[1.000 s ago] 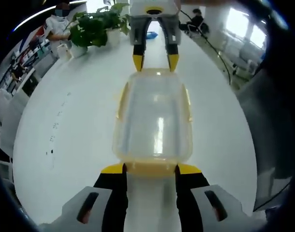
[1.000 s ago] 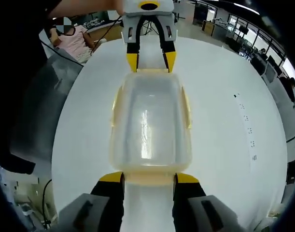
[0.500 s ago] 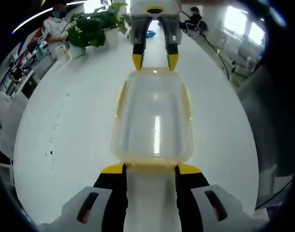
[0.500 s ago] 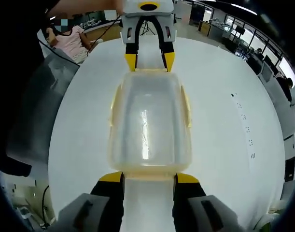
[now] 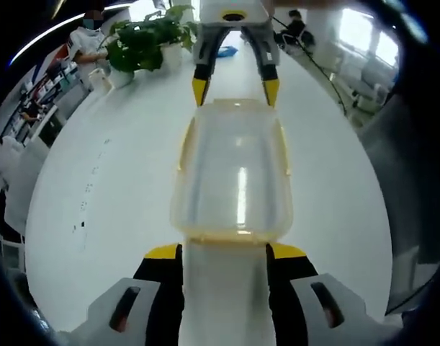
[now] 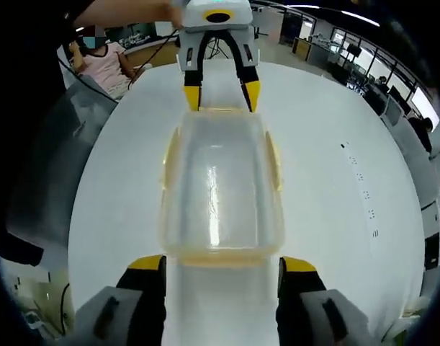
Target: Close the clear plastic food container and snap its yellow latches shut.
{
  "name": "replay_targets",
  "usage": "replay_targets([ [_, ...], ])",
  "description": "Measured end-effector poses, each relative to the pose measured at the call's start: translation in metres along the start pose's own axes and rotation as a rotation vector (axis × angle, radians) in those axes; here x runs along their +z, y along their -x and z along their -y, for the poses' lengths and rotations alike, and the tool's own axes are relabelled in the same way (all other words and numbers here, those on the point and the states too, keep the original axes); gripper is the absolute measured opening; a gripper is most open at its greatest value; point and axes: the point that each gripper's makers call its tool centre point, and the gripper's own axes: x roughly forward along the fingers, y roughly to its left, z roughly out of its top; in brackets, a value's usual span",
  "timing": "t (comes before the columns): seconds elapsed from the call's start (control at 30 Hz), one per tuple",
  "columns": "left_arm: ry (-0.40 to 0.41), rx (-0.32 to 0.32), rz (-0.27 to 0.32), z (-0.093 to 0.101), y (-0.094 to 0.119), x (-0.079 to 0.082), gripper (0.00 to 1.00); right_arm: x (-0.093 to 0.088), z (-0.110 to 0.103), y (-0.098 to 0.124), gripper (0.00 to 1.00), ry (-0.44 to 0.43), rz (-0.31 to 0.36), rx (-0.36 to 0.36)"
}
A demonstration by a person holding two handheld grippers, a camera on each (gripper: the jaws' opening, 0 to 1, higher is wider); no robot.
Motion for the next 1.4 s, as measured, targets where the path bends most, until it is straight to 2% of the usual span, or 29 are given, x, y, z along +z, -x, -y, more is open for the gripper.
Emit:
replay_targets([
  [0.07, 0.008, -0.008, -0.003, 0.003, 0.002, -0.002, 0.45, 0.006, 0.000, 0.005, 0.58, -0.010, 0.038, -0.006],
  [0.13, 0.034, -0.012, 0.034, 0.004, 0.008, 0.001, 0.42, 0.010, 0.000, 0.010, 0.56, -0.012, 0.065, -0.005],
  [0.2, 0.087, -0.012, 0.123, 0.003, 0.018, 0.013, 0.38, 0.022, -0.001, 0.016, 0.49, -0.044, 0.145, 0.004],
  [0.3, 0.132, -0.002, 0.200, 0.001, 0.030, 0.024, 0.34, 0.034, -0.001, 0.024, 0.46, -0.093, 0.239, 0.007],
  [0.4, 0.149, 0.004, 0.247, 0.001, 0.034, 0.033, 0.33, 0.034, -0.002, 0.024, 0.37, -0.075, 0.243, -0.006],
  [0.7, 0.118, -0.011, 0.254, 0.008, 0.014, 0.050, 0.31, 0.042, -0.001, 0.016, 0.32, -0.067, 0.249, -0.010],
  [0.83, 0.110, -0.022, 0.282, 0.007, 0.009, 0.060, 0.30, 0.047, 0.000, 0.013, 0.32, -0.052, 0.246, -0.010],
  [1.17, 0.091, -0.055, 0.310, 0.011, -0.008, 0.084, 0.30, 0.080, 0.002, 0.001, 0.32, -0.018, 0.280, -0.003],
  [1.27, 0.073, -0.062, 0.295, 0.012, -0.014, 0.086, 0.30, 0.084, 0.003, -0.001, 0.32, -0.010, 0.277, 0.001],
  [1.4, 0.072, -0.070, 0.305, 0.012, -0.016, 0.092, 0.30, 0.088, 0.004, -0.001, 0.31, -0.002, 0.276, 0.000],
])
